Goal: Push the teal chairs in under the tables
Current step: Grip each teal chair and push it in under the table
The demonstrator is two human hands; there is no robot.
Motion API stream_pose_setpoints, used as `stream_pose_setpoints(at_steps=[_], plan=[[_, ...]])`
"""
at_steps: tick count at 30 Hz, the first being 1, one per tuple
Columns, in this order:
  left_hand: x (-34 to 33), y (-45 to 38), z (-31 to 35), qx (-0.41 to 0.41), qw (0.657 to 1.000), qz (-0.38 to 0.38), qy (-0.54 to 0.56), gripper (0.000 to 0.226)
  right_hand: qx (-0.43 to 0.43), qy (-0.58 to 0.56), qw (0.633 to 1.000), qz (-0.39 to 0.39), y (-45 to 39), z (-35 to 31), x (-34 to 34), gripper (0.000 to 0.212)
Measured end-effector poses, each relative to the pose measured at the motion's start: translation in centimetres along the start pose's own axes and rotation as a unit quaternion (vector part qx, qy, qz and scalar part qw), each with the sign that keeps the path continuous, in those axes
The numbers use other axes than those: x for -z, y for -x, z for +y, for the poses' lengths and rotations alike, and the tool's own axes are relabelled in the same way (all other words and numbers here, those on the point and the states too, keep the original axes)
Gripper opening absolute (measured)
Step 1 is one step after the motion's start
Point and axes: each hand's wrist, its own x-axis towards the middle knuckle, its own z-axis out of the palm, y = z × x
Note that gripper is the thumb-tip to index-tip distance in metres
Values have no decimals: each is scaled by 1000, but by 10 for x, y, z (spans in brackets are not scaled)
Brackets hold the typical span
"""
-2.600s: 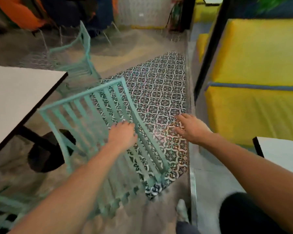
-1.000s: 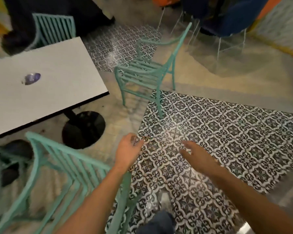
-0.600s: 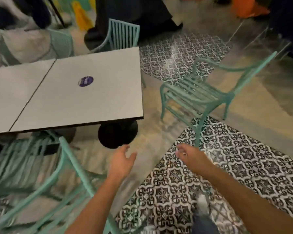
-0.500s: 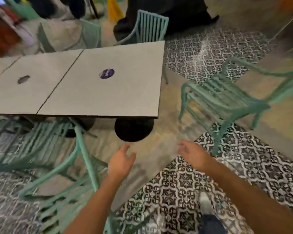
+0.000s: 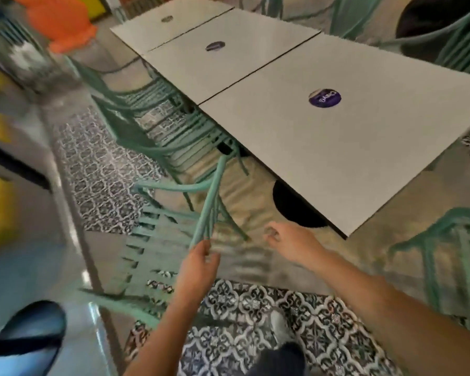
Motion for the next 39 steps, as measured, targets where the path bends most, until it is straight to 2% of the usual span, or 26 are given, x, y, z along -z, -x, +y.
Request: stream_pose_setpoints(at_steps=[7, 10, 11, 12, 13, 15, 16, 18, 21, 24, 25, 28, 31, 34, 37, 39], plan=[[-25, -5, -22, 104, 991, 72, 38, 28, 106, 130, 983, -69, -77, -24, -8, 38], [-29, -7, -19, 172, 977, 55, 113, 28, 151, 178, 970, -72, -105, -36, -4, 40], [-31, -6, -20, 219, 957, 42, 185, 34, 167, 191, 964, -75, -114, -40, -4, 39], [-33, -4, -19, 274, 914, 33, 296, 39, 184, 202, 958, -82, -122, -43, -4, 38], [-33, 0, -17, 323, 849, 14, 417, 42, 186, 205, 957, -87, -124, -43, -6, 37], [-36, 2, -19, 371, 676, 14, 636, 51, 190, 209, 952, -114, -142, -48, -9, 39], [-37, 4, -21, 370, 612, 29, 698, 57, 175, 181, 960, -120, -148, -51, -8, 41], [-39, 7, -23, 373, 521, 98, 761, 64, 86, 76, 983, -141, -164, -60, -6, 47], [-43, 12, -22, 385, 429, 220, 787, 61, -60, -98, 978, -175, -206, -65, -2, 59], [-37, 7, -24, 407, 363, 294, 785, 55, -132, -219, 950, -178, -280, -32, -27, 85], [-35, 5, -23, 414, 347, 305, 784, 54, -157, -256, 938, -171, -294, -32, -26, 80], [-34, -3, -21, 417, 304, 322, 794, 52, -207, -330, 906, -165, -295, -70, 2, 43], [-35, -3, -23, 419, 269, 348, 794, 45, -230, -363, 886, -174, -313, -79, -1, 38], [-30, 1, -36, 436, 205, 402, 778, 45, -261, -397, 860, -188, -320, -81, -10, 30], [-27, 9, -51, 465, 167, 423, 760, 42, -276, -424, 844, -179, -318, -84, -17, 7], [-25, 11, -54, 469, 153, 417, 763, 38, -288, -432, 839, -165, -320, -83, -22, 7]])
